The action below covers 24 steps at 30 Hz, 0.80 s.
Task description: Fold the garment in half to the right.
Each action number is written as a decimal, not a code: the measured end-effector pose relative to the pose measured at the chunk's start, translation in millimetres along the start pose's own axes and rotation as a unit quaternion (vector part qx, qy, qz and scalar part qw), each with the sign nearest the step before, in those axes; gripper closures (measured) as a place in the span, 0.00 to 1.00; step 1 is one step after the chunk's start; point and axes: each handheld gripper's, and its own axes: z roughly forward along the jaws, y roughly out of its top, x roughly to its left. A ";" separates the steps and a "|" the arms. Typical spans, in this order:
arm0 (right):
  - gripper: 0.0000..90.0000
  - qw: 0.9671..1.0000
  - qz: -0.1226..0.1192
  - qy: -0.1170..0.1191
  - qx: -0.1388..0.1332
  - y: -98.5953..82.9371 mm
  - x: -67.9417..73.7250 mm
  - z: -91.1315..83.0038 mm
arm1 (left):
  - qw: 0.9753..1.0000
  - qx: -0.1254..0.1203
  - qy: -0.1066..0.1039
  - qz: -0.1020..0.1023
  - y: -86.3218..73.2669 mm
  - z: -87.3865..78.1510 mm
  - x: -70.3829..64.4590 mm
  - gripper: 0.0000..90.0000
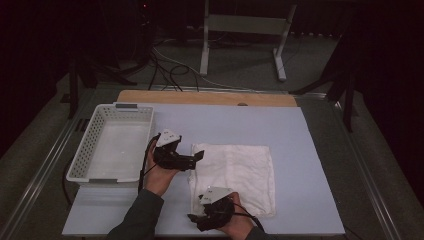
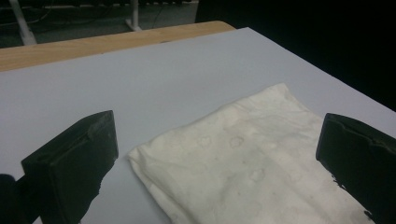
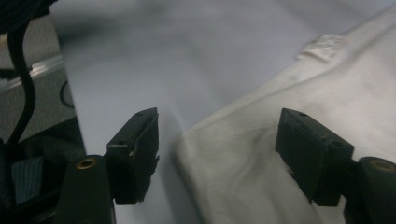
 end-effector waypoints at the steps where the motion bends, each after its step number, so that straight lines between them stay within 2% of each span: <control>1: 0.33 1.000 -0.007 -0.003 0.005 0.1 1.4 0.5 | 1.000 0.000 0.000 0.000 0.0 0.0 0.0 0.00; 4: 0.32 1.000 -0.015 -0.001 0.003 0.0 4.5 1.6 | 1.000 0.000 0.000 0.000 0.1 -0.3 0.1 0.00; 5: 0.31 1.000 -0.026 -0.003 0.011 -0.2 9.7 2.1 | 1.000 0.000 0.000 0.000 0.0 -0.3 0.2 0.00; 6: 0.32 0.999 -0.044 -0.020 0.021 0.0 12.6 2.8 | 1.000 -0.001 -0.001 0.000 0.0 -0.3 0.3 0.00; 7: 0.33 0.998 -0.060 -0.021 0.022 0.0 13.0 3.2 | 1.000 -0.001 -0.001 0.000 -0.2 -0.3 0.3 0.00; 10: 0.34 0.998 -0.051 -0.029 0.027 1.9 14.3 3.3 | 1.000 -0.001 0.000 0.001 -0.3 -0.2 0.4 0.00; 11: 0.52 0.997 -0.058 -0.037 0.031 3.2 11.0 1.5 | 1.000 -0.004 -0.003 0.001 -0.5 0.4 0.2 0.00; 14: 0.76 0.997 -0.051 -0.053 0.027 3.6 5.6 -0.9 | 1.000 -0.006 -0.005 0.003 -0.7 1.1 -0.3 0.00; 15: 0.76 0.997 -0.051 -0.053 0.027 3.6 5.6 -0.9 | 1.000 -0.006 -0.005 0.003 -0.7 1.1 -0.3 0.00; 16: 0.90 0.995 -0.063 -0.071 0.029 3.8 1.2 -1.5 | 1.000 -0.007 -0.007 0.008 -0.7 1.9 -0.6 0.00; 17: 0.91 0.996 -0.055 -0.068 0.031 4.1 0.2 -2.1 | 1.000 -0.008 -0.008 0.009 -0.7 2.4 -0.7 0.00; 22: 0.93 0.996 -0.050 -0.063 0.027 3.3 -1.9 -4.8 | 1.000 -0.009 -0.014 0.017 -0.7 6.5 1.1 0.00; 23: 0.93 0.997 -0.037 -0.060 0.025 3.3 -1.9 -5.7 | 1.000 -0.010 -0.014 0.017 -0.9 7.6 1.4 0.00; 24: 0.93 0.997 -0.039 -0.058 0.026 2.9 -3.1 -6.9 | 1.000 -0.008 -0.015 0.018 -1.4 9.5 2.1 0.00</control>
